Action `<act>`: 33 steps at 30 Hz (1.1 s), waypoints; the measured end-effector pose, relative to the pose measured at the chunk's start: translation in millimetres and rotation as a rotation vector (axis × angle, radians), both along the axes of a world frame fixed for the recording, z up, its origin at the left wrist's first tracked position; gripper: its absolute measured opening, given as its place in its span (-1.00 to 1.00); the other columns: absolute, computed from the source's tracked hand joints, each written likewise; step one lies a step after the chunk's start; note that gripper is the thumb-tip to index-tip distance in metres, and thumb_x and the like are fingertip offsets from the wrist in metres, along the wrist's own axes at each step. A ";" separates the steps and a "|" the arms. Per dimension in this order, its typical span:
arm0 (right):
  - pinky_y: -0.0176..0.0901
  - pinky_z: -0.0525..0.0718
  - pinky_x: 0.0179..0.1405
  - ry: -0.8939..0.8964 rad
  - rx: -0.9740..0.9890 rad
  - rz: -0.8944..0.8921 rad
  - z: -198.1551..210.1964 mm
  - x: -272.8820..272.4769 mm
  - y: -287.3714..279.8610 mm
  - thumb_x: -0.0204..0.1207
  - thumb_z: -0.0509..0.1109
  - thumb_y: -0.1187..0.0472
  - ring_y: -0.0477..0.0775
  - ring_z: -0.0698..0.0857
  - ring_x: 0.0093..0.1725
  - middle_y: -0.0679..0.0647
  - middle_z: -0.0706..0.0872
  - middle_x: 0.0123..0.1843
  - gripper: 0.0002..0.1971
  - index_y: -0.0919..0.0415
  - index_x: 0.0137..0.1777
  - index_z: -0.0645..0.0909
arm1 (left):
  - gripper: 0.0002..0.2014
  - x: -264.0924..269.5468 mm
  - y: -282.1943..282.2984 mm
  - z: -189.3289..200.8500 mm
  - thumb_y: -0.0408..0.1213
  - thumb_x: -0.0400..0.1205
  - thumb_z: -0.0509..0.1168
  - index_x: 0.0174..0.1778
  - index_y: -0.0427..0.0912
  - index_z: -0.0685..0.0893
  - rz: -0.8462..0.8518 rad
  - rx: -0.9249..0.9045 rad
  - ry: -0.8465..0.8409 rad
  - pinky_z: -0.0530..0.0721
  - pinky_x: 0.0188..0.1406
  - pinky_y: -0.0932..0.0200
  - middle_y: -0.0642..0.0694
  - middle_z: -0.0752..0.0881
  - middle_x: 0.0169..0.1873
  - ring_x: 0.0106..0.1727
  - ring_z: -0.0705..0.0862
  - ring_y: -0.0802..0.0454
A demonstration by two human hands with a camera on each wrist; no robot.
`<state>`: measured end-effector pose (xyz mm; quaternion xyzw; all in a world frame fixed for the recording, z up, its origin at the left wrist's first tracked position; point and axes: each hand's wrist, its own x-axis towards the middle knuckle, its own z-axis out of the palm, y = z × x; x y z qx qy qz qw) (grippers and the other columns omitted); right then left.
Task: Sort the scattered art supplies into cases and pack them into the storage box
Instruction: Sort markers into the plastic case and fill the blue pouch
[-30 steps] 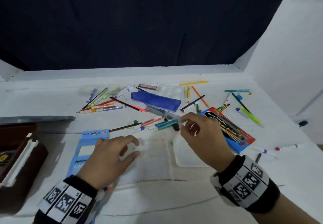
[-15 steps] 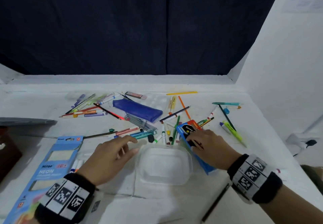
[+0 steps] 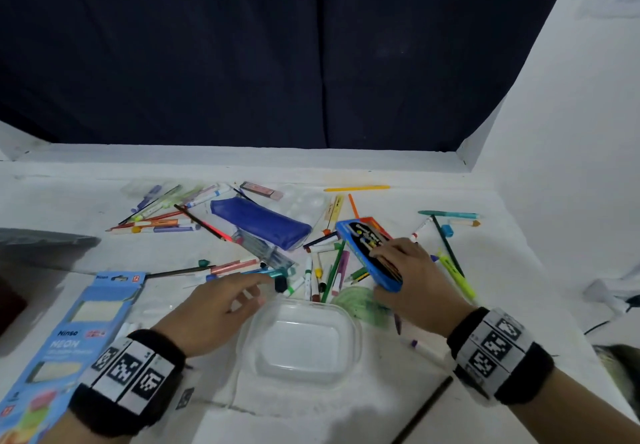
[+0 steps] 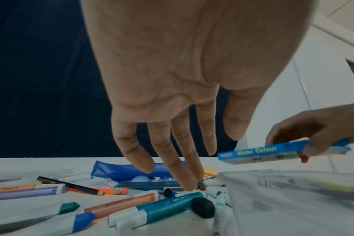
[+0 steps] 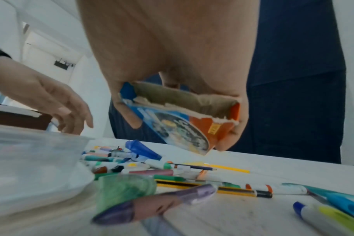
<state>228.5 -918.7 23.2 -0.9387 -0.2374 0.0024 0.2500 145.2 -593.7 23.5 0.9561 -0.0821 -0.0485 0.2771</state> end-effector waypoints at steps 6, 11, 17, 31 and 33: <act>-0.07 0.62 0.20 -0.058 0.132 -0.185 8.1 16.0 -3.3 0.41 0.53 0.00 0.09 0.57 0.19 -0.03 0.45 0.34 -0.49 -0.08 0.36 0.52 | -0.60 43.7 11.7 0.8 0.05 0.64 0.12 0.40 0.29 0.58 -0.059 0.136 -0.010 0.59 0.26 -0.05 0.23 0.67 0.24 0.23 0.63 0.19; -0.11 0.51 -0.04 0.229 0.165 -0.304 12.5 23.0 13.6 0.57 0.40 0.00 0.14 0.58 0.02 0.13 0.52 0.19 -0.58 -0.08 0.39 0.40 | -0.45 88.4 12.9 -7.9 -0.06 0.71 0.24 0.64 0.25 0.27 -0.119 0.432 -0.002 0.31 0.35 -0.06 0.12 0.34 0.57 0.56 0.36 0.03; -0.19 0.43 -0.06 0.260 0.132 -0.312 15.8 26.8 42.8 0.59 0.35 0.04 0.13 0.55 0.03 0.09 0.47 0.22 -0.62 -0.05 0.38 0.41 | -0.35 122.3 16.7 -11.0 0.06 0.73 0.15 0.73 0.20 0.06 -0.096 0.624 -0.034 0.22 0.45 -0.18 -0.01 0.20 0.69 0.65 0.23 -0.07; -0.19 0.52 -0.25 0.298 0.202 -0.304 7.1 21.3 51.2 0.52 0.39 0.00 0.09 0.64 -0.08 0.06 0.60 0.10 -0.61 -0.16 0.31 0.40 | -0.75 145.1 43.6 -0.9 -0.19 0.76 0.20 0.29 0.08 0.69 0.086 0.377 -0.235 0.21 0.22 -0.08 0.08 0.70 0.27 0.29 0.64 -0.03; -0.18 0.50 -0.32 0.299 0.214 -0.298 7.2 20.4 48.6 0.57 0.35 0.04 0.13 0.64 -0.10 0.08 0.64 0.10 -0.69 -0.12 0.28 0.42 | -0.76 139.9 48.9 5.5 -0.22 0.76 0.23 0.27 0.07 0.72 0.096 0.345 -0.313 0.22 0.14 -0.10 0.06 0.75 0.17 0.21 0.68 -0.09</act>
